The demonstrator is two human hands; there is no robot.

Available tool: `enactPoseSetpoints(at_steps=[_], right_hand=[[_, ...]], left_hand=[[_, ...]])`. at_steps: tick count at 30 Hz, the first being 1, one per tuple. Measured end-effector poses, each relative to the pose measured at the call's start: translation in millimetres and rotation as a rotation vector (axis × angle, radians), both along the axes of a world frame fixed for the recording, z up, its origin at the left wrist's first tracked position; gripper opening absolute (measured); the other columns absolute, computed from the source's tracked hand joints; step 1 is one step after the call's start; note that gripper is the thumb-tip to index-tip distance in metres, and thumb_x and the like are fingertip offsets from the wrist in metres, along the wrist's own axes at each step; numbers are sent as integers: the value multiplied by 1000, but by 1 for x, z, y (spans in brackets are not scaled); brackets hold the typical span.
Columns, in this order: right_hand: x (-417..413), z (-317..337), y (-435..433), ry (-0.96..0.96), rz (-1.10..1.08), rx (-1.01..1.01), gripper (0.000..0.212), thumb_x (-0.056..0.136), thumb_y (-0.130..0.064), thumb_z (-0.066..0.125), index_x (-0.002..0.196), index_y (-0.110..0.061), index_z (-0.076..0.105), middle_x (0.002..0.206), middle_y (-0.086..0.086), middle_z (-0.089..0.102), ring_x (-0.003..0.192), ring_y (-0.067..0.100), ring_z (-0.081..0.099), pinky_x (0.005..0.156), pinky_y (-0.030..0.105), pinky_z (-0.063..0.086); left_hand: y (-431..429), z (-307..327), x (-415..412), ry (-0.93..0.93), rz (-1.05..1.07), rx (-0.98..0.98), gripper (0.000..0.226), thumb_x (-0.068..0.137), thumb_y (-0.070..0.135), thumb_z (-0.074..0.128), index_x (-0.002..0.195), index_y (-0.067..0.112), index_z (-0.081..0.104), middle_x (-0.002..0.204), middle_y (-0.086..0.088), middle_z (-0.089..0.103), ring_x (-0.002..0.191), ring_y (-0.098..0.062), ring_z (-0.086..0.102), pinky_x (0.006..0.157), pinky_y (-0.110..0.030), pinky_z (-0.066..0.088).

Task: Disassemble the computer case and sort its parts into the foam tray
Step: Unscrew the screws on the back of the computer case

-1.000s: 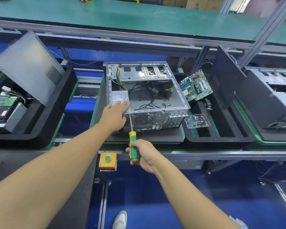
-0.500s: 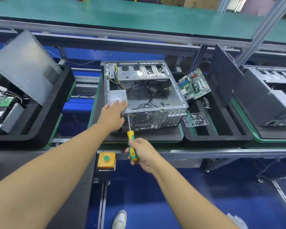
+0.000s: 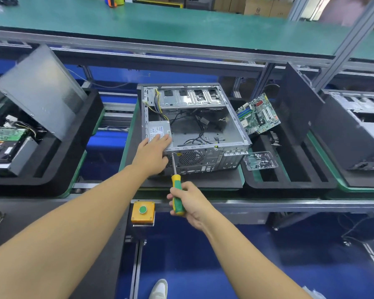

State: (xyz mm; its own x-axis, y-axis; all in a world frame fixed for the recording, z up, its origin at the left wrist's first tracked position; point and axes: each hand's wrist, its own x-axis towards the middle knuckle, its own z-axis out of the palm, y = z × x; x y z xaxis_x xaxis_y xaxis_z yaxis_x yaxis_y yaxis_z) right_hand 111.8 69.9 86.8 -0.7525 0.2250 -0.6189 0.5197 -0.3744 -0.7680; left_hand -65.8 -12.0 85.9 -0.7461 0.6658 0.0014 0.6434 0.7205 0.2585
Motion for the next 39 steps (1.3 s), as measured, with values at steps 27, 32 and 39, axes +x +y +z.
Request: enactPoseSetpoints(at_steps=[27,32,39], right_hand=[[0,2,-5,-75,-22,-91,26,106,-30,39,117,-12,54,94,10,69,65,17,57,51,29,50],[4,-4,-1,12,5,24,20,98,-23,63,111,-28,49,110,9,60,67,12,69,58,32,58],[-1,3,-3,-79,-38,-72,36,102,-39,48,127,-14,51,99,10,62,68,17,54,47,25,44]], left_hand=[[31,0,48,-1095,865,1025,18,92,24,71,95,7,66,86,-7,72,66,-18,66,52,-26,52],[32,-1,43,-1136,894,1058,10,93,18,69,94,8,66,80,-4,72,64,-14,66,48,-23,54],[33,-2,41,-1189,879,1043,13,96,20,65,100,8,67,79,-2,71,65,-12,64,60,-26,52]])
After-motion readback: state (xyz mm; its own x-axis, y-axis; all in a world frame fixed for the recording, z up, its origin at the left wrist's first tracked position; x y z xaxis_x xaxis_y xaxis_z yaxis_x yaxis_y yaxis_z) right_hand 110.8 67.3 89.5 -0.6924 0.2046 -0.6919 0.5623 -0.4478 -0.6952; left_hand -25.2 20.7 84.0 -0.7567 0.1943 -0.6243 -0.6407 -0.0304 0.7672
